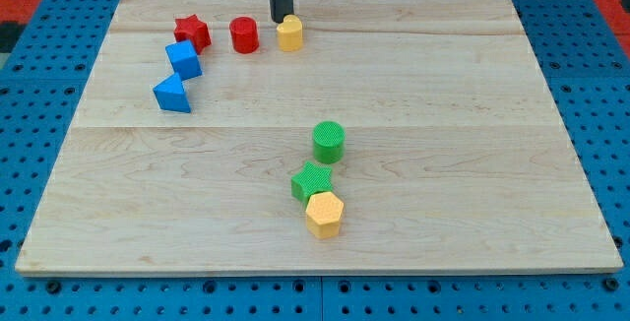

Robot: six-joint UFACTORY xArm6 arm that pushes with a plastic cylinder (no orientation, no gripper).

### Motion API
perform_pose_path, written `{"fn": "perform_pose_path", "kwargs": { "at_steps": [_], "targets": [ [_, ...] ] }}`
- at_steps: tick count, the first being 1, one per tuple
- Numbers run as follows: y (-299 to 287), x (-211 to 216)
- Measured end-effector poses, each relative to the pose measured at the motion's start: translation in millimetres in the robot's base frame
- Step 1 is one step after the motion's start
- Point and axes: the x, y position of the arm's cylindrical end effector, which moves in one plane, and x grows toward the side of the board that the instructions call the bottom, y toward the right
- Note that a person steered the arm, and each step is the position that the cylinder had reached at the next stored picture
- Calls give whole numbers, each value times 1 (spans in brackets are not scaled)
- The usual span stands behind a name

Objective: Point your arm to the right of yellow heart

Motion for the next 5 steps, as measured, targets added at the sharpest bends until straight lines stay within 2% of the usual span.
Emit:
{"fn": "perform_pose_path", "kwargs": {
  "at_steps": [5],
  "targets": [
    [0,4]
  ]
}}
